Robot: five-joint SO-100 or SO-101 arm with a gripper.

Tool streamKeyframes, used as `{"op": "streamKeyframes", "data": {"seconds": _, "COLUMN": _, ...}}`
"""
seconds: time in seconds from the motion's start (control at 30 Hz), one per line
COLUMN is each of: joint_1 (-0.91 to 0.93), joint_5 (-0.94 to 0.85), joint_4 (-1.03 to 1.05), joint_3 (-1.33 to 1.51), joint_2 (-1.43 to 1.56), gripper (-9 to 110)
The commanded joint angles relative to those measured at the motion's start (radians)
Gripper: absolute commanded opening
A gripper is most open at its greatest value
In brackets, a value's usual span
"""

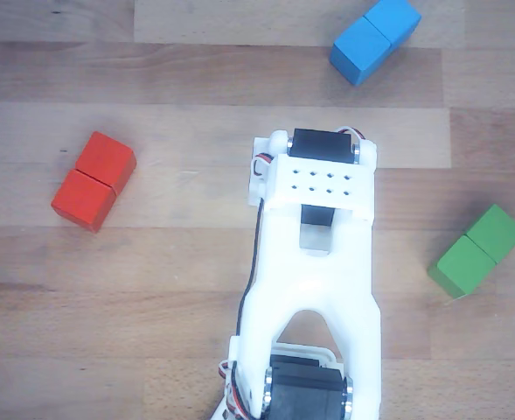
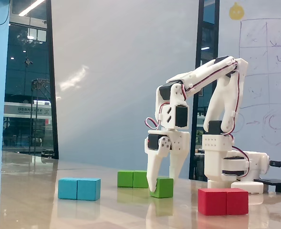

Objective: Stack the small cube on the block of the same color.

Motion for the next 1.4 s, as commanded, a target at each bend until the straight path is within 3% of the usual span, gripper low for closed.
{"op": "streamKeyframes", "data": {"seconds": 0.0, "joint_1": 0.018, "joint_5": -0.003, "joint_4": -0.015, "joint_3": -0.095, "joint_2": 0.015, "gripper": 7}}
{"op": "streamKeyframes", "data": {"seconds": 0.4, "joint_1": 0.075, "joint_5": -0.006, "joint_4": 0.005, "joint_3": -0.258, "joint_2": 0.021, "gripper": 6}}
{"op": "streamKeyframes", "data": {"seconds": 0.83, "joint_1": 0.356, "joint_5": -0.008, "joint_4": 0.218, "joint_3": -0.581, "joint_2": 0.009, "gripper": 6}}
{"op": "streamKeyframes", "data": {"seconds": 1.37, "joint_1": 0.683, "joint_5": -0.169, "joint_4": 0.232, "joint_3": -0.606, "joint_2": -0.118, "gripper": 6}}
